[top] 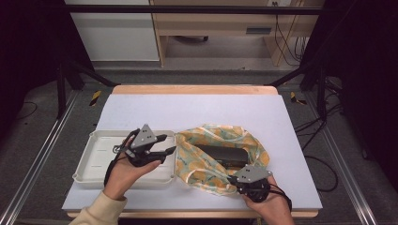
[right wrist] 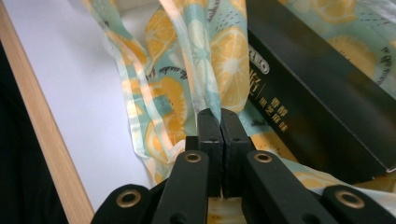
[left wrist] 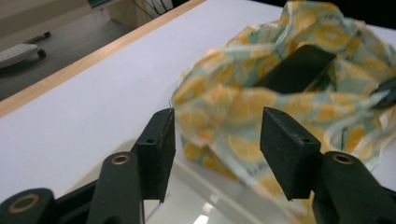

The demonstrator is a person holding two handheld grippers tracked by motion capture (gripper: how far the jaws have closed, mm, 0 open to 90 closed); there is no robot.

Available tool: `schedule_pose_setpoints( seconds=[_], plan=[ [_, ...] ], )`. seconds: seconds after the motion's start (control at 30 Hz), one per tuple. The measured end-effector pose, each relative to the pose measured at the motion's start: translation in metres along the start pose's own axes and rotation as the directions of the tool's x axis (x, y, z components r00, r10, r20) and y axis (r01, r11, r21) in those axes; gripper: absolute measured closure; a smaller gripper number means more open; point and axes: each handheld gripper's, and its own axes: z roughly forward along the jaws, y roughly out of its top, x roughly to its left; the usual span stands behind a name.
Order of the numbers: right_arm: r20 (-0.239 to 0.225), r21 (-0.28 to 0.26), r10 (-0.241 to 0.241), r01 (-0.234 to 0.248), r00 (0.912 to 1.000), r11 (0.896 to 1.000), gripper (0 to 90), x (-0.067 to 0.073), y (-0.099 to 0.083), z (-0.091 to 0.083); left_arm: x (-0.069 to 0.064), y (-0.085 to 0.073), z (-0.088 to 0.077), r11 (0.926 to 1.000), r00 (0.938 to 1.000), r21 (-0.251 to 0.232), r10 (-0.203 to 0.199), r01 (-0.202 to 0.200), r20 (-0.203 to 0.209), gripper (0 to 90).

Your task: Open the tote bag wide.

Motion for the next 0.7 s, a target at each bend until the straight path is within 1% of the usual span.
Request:
schedule_pose_setpoints(
  seconds=[0.07, 0.13, 0.17, 0.23, 0.27, 0.33, 0.37, 0.4, 0.43, 0.47, 0.5, 0.53, 0.57, 0.6, 0.63, 0.7],
  plan=[
    [-0.003, -0.001, -0.003, 0.003, 1.0000, 1.000, 89.6, 0.001, -0.002, 0.000, 0.002, 0.011, 0.006, 0.9999, 0.9999, 0.010, 0.003, -0.003, 0.012, 43.4],
    [-0.003, 0.003, -0.008, 0.008, 1.0000, 1.000, 89.6, 0.003, -0.004, -0.001, 0.003, 0.024, 0.015, 0.9995, 0.9994, 0.021, 0.022, -0.023, 0.028, 41.2],
    [-0.005, 0.005, -0.013, 0.014, 0.9999, 1.000, 89.6, 0.004, -0.005, -0.001, 0.003, 0.031, 0.023, 0.9988, 0.9986, 0.032, 0.037, -0.038, 0.037, 40.3],
    [-0.015, 0.018, -0.031, 0.031, 0.9994, 0.999, 89.6, 0.008, -0.008, -0.001, 0.003, 0.040, 0.035, 0.9969, 0.9967, 0.051, 0.056, -0.059, 0.058, 38.3],
    [-0.020, 0.021, -0.037, 0.037, 0.9991, 0.999, 89.5, 0.009, -0.009, -0.001, 0.003, 0.044, 0.043, 0.9955, 0.9957, 0.063, 0.067, -0.071, 0.063, 37.5],
    [-0.025, 0.036, -0.049, 0.049, 0.9985, 0.998, 89.5, 0.011, -0.012, -0.001, 0.004, 0.049, 0.057, 0.9932, 0.9942, 0.088, 0.069, -0.076, 0.083, 36.2],
    [-0.026, 0.039, -0.049, 0.050, 0.9984, 0.998, 89.5, 0.011, -0.013, -0.001, 0.005, 0.051, 0.063, 0.9909, 0.9920, 0.100, 0.080, -0.090, 0.098, 35.4],
    [-0.024, 0.043, -0.047, 0.048, 0.9986, 0.998, 89.5, 0.012, -0.014, -0.002, 0.005, 0.051, 0.063, 0.9909, 0.9920, 0.100, 0.080, -0.090, 0.098, 34.5],
    [-0.028, 0.044, -0.052, 0.053, 0.9983, 0.998, 89.5, 0.011, -0.015, -0.002, 0.006, 0.052, 0.074, 0.9844, 0.9906, 0.134, 0.102, -0.114, 0.091, 33.6],
    [-0.027, 0.046, -0.049, 0.050, 0.9984, 0.998, 89.5, 0.012, -0.016, -0.002, 0.006, 0.051, 0.078, 0.9818, 0.9899, 0.143, 0.114, -0.125, 0.085, 33.0],
    [-0.027, 0.047, -0.049, 0.050, 0.9984, 0.998, 89.5, 0.012, -0.016, -0.001, 0.007, 0.050, 0.084, 0.9787, 0.9887, 0.157, 0.119, -0.132, 0.092, 32.7],
    [-0.029, 0.047, -0.055, 0.056, 0.9981, 0.997, 89.5, 0.012, -0.016, -0.001, 0.008, 0.049, 0.088, 0.9771, 0.9884, 0.167, 0.117, -0.132, 0.097, 31.6],
    [-0.028, 0.048, -0.055, 0.056, 0.9981, 0.997, 89.5, 0.012, -0.016, -0.001, 0.009, 0.047, 0.092, 0.9739, 0.9885, 0.184, 0.116, -0.133, 0.097, 30.0],
    [-0.031, 0.050, -0.055, 0.056, 0.9980, 0.997, 89.5, 0.012, -0.016, -0.001, 0.011, 0.046, 0.095, 0.9721, 0.9890, 0.194, 0.116, -0.132, 0.092, 29.8],
    [-0.031, 0.051, -0.055, 0.057, 0.9980, 0.997, 89.5, 0.012, -0.017, -0.001, 0.012, 0.045, 0.098, 0.9689, 0.9885, 0.207, 0.119, -0.136, 0.094, 29.8],
    [-0.035, 0.055, -0.061, 0.063, 0.9975, 0.997, 89.5, 0.013, -0.017, -0.002, 0.014, 0.043, 0.103, 0.9637, 0.9869, 0.226, 0.121, -0.143, 0.106, 30.9]
  ],
)
